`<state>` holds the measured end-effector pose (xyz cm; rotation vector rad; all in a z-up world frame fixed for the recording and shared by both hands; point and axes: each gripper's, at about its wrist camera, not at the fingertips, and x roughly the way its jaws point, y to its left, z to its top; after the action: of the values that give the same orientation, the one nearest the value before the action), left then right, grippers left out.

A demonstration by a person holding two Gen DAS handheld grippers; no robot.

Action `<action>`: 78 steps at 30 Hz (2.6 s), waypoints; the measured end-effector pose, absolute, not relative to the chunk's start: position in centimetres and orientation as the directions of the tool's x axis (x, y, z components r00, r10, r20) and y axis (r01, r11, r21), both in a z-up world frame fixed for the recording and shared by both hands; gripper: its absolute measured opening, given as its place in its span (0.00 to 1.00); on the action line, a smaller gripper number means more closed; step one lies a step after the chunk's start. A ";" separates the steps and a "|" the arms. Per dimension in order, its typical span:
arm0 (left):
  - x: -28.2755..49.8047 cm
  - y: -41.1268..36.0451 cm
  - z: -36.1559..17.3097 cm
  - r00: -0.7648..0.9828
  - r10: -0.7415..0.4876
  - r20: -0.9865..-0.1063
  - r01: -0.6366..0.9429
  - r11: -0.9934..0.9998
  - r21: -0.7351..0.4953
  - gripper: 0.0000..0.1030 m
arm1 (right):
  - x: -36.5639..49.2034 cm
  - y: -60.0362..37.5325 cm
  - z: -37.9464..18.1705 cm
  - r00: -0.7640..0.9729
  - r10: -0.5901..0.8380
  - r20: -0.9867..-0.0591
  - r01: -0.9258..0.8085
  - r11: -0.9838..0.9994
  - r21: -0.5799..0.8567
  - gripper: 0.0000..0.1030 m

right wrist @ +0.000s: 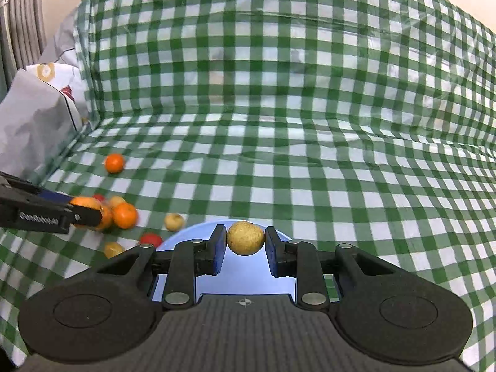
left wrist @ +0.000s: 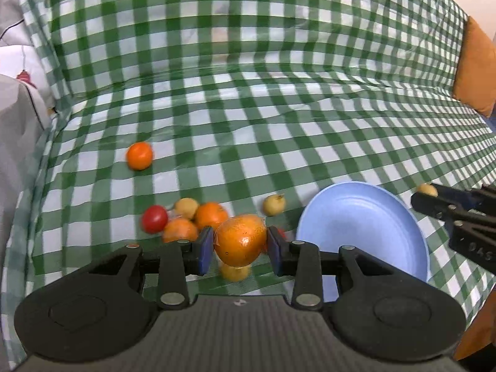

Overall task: Organize fruits
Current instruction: 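Carry the orange with the left tool while the right tool carries the yellow fruit over the plate, then open the left tool to drop the orange while the right tool drops the yellow fruit onto the plate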

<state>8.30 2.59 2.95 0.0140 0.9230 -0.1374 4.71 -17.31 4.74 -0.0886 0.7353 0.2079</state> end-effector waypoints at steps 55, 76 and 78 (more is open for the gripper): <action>7.9 -3.9 1.9 0.565 -0.235 -0.791 0.310 0.949 -0.060 0.39 | 5.9 -17.6 3.0 0.699 0.105 -0.707 -0.186 0.982 -0.038 0.28; 7.8 -4.0 2.0 0.554 -0.267 -0.788 0.328 0.941 -0.088 0.40 | 6.2 -17.6 2.7 0.695 0.090 -0.714 -0.174 0.984 -0.046 0.57; 7.8 -4.0 2.0 0.555 -0.266 -0.788 0.327 0.941 -0.087 0.40 | 6.2 -17.6 2.7 0.694 0.088 -0.715 -0.172 0.984 -0.045 0.58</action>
<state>7.76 -4.02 1.99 0.0722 0.9181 -0.3509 6.23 -17.61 2.69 -0.1113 0.7915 0.1456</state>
